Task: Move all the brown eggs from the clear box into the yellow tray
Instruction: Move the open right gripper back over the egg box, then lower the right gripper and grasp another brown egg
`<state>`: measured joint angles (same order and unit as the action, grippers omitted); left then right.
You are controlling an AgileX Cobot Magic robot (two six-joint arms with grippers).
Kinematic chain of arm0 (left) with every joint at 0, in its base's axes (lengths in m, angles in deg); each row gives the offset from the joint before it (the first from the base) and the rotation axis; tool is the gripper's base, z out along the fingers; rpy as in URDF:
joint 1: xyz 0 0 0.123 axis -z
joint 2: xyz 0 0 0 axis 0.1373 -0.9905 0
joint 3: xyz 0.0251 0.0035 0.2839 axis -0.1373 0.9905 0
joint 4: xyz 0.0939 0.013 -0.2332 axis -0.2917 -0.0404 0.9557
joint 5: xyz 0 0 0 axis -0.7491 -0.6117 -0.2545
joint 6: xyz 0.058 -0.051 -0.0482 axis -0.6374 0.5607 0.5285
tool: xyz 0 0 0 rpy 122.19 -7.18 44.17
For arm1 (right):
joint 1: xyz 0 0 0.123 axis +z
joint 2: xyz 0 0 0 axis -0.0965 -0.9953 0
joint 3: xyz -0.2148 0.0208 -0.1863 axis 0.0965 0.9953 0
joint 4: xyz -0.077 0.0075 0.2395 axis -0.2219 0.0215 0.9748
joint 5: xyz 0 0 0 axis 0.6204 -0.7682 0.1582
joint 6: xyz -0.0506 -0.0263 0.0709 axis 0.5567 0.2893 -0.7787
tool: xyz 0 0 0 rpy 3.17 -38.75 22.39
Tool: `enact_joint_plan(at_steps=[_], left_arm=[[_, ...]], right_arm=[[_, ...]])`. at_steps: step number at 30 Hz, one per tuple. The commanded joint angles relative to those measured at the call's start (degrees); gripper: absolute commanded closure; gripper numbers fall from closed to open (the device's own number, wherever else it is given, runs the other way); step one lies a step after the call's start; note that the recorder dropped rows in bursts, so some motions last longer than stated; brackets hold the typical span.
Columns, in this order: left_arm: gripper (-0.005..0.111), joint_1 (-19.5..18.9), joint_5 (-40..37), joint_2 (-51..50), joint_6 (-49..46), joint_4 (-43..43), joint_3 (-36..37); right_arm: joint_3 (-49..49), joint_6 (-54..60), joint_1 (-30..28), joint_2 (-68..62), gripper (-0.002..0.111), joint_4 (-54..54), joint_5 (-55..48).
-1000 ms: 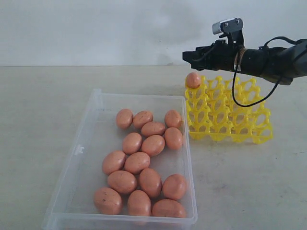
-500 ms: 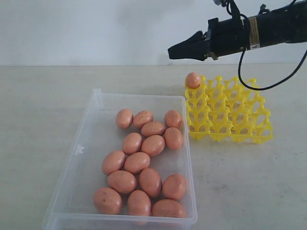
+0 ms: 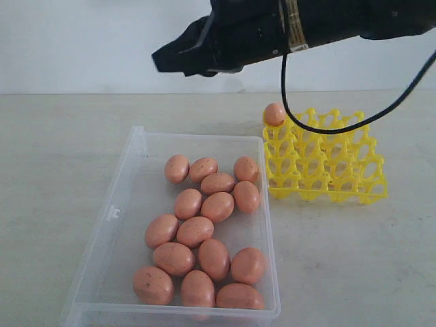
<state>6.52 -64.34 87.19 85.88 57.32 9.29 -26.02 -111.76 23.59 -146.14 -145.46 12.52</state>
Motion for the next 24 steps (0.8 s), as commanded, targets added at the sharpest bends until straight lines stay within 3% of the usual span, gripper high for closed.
enact_joint_plan(at_steps=[1, 3, 5, 8, 10, 12, 19, 22, 24], left_arm=[[0.103, -0.2, 0.4, 0.1, -0.1, 0.1, 0.1], [0.103, -0.2, 0.4, 0.1, -0.1, 0.1, 0.1], [0.103, -0.2, 0.4, 0.1, -0.1, 0.1, 0.1], [0.103, -0.2, 0.4, 0.1, -0.1, 0.1, 0.1], [0.103, -0.2, 0.4, 0.1, -0.1, 0.1, 0.1], [0.103, -0.2, 0.4, 0.1, -0.1, 0.1, 0.1], [0.103, -0.2, 0.4, 0.1, -0.1, 0.1, 0.1], [0.103, -0.2, 0.4, 0.1, -0.1, 0.1, 0.1], [0.103, -0.2, 0.4, 0.1, -0.1, 0.1, 0.1]], right_arm=[[8.9, 1.4, 3.2, 10.4, 0.108, 0.3, -38.6], [13.3, 6.0, 4.5, 13.3, 0.108, 0.3, -51.3], [16.1, 17.9, 5.1, 14.6, 0.108, 4.9, -58.4], [16.7, 52.3, 5.1, 13.2, 0.108, 37.1, -68.0], [13.7, 78.6, 5.0, 10.3, 0.108, 61.4, -80.9], [10.0, 91.6, 4.5, 8.1, 0.108, 76.5, -89.2], [1.7, 116.0, 4.5, 4.1, 0.108, 120.0, -99.1], [1.5, 119.5, 4.5, 1.4, 0.106, 125.2, -101.9], [1.5, 119.0, 4.5, -0.7, 0.098, 125.5, -102.3]])
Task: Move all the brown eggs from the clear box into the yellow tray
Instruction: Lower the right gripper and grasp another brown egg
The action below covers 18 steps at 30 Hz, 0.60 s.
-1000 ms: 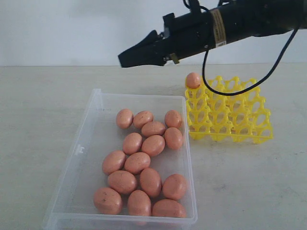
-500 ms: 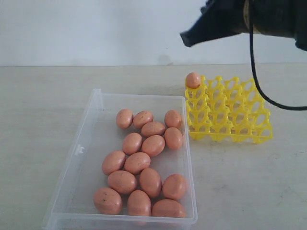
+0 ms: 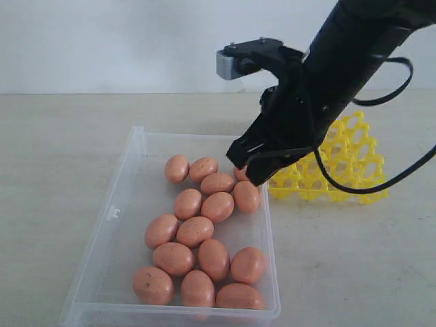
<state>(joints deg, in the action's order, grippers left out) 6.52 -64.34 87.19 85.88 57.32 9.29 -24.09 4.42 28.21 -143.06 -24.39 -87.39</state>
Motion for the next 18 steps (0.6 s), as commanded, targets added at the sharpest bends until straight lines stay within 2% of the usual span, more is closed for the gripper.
enact_joint_plan(at_steps=[1, 4, 6, 13, 18], left_arm=[[0.103, -0.2, 0.4, 0.1, -0.1, 0.1, 0.1], [0.103, -0.2, 0.4, 0.1, -0.1, 0.1, 0.1], [0.103, -0.2, 0.4, 0.1, -0.1, 0.1, 0.1], [0.103, -0.2, 0.4, 0.1, -0.1, 0.1, 0.1], [0.103, -0.2, 0.4, 0.1, -0.1, 0.1, 0.1]], right_arm=[[-0.4, 2.4, -0.1, -5.3, 0.09, 5.0, -2.7], [-0.4, 2.0, -0.1, -8.7, 0.062, 9.3, -3.3], [-0.5, 2.0, 0.3, -10.5, 0.052, 11.1, -3.0], [-1.0, 1.0, 4.4, -14.9, 0.052, 11.3, 1.8], [-1.0, -0.6, 5.2, -18.2, 0.052, 10.2, 6.9]])
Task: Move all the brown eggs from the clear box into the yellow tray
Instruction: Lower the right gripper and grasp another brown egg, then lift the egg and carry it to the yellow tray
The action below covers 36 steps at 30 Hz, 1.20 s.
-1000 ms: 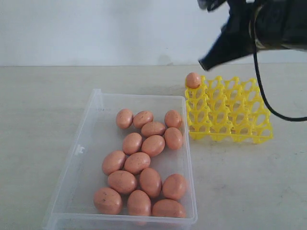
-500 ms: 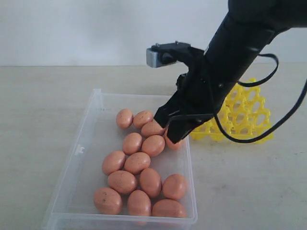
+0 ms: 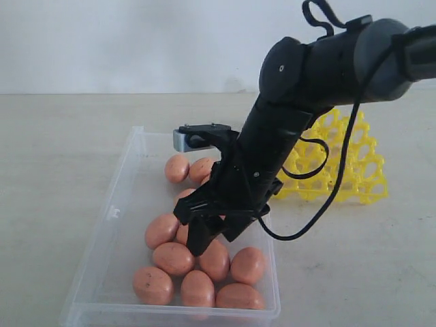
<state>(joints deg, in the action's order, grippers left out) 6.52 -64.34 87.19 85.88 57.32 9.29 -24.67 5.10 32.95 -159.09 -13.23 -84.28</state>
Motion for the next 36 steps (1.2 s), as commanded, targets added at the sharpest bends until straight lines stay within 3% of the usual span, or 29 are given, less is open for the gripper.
enact_joint_plan(at_steps=[1, 9, 11, 13, 14, 23, 26, 30, 36], left_arm=[[0.103, -0.2, 0.4, 0.1, -0.1, 0.1, 0.1], [0.103, -0.2, 0.4, 0.1, -0.1, 0.1, 0.1], [0.103, -0.2, 0.4, 0.1, -0.1, 0.1, 0.1], [0.103, -0.2, 0.4, 0.1, -0.1, 0.1, 0.1], [0.103, -0.2, 0.4, 0.1, -0.1, 0.1, 0.1], [0.103, -0.2, 0.4, 0.1, -0.1, 0.1, 0.1], [0.103, -0.2, 0.4, 0.1, -0.1, 0.1, 0.1], [0.103, -0.2, 0.4, 0.1, -0.1, 0.1, 0.1], [0.103, -0.2, 0.4, 0.1, -0.1, 0.1, 0.1]], right_arm=[[-0.4, -1.2, 0.4, -2.6, 0.052, -1.3, 3.8], [-0.4, -1.4, 0.5, -7.2, 0.052, -1.7, 3.2], [-0.4, -1.2, 0.5, -7.8, 0.062, -1.8, 3.0], [-0.4, -0.9, 0.5, -7.8, 0.089, -1.8, 2.8], [-0.4, -0.2, 0.5, -7.8, 0.108, -1.8, 2.7], [-0.6, 0.7, 0.5, 1.5, 0.108, -1.9, 12.8], [-0.6, 0.1, 0.5, 7.9, 0.108, -6.5, 15.8], [-0.6, -14.5, 0.4, 13.3, 0.108, -27.7, 19.8], [2.1, -63.1, -4.8, 16.7, 0.108, -77.1, 35.4]])
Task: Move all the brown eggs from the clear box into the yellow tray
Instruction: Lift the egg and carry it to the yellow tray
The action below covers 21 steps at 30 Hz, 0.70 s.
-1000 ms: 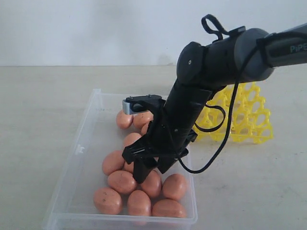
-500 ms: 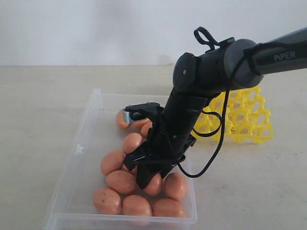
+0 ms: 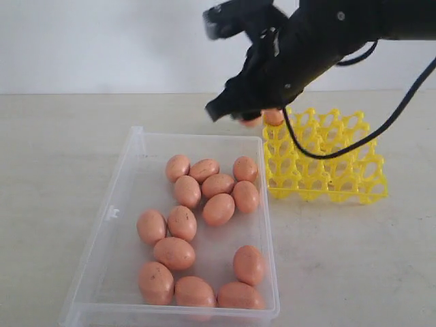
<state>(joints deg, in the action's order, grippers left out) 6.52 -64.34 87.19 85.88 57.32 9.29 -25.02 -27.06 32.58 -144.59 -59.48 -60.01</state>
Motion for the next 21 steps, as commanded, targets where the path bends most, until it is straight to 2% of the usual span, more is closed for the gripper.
enact_joint_plan(at_steps=[1, 4, 7, 8, 10, 14, 17, 19, 21], left_arm=[[0.103, -0.2, 0.4, 0.1, -0.1, 0.1, 0.1], [0.103, -0.2, 0.4, 0.1, -0.1, 0.1, 0.1], [0.103, -0.2, 0.4, 0.1, -0.1, 0.1, 0.1], [0.103, -0.2, 0.4, 0.1, -0.1, 0.1, 0.1], [0.103, -0.2, 0.4, 0.1, -0.1, 0.1, 0.1], [0.103, -0.2, 0.4, 0.1, -0.1, 0.1, 0.1], [0.103, -0.2, 0.4, 0.1, -0.1, 0.1, 0.1], [0.103, -0.2, 0.4, 0.1, -0.1, 0.1, 0.1], [0.103, -0.2, 0.4, 0.1, -0.1, 0.1, 0.1]], right_arm=[[3.2, -39.0, -6.0, 2.2, 0.108, -37.2, 14.2], [5.5, -68.5, -12.7, 1.6, 0.108, -58.7, 19.2], [6.4, -101.2, -19.7, -0.7, 0.108, -81.2, 19.2], [6.4, -111.2, -21.6, -1.9, 0.108, -85.7, 19.5], [5.7, -111.7, -25.6, -4.3, 0.108, -85.7, 22.1], [4.7, -106.4, -33.0, -7.9, 0.108, -85.7, 38.0], [3.5, -106.1, -38.2, -10.5, 0.108, -85.0, 41.4], [2.9, -107.2, -41.7, -11.3, 0.108, -79.4, 40.4], [2.9, -108.4, -45.4, -11.2, 0.108, -68.9, 41.6]])
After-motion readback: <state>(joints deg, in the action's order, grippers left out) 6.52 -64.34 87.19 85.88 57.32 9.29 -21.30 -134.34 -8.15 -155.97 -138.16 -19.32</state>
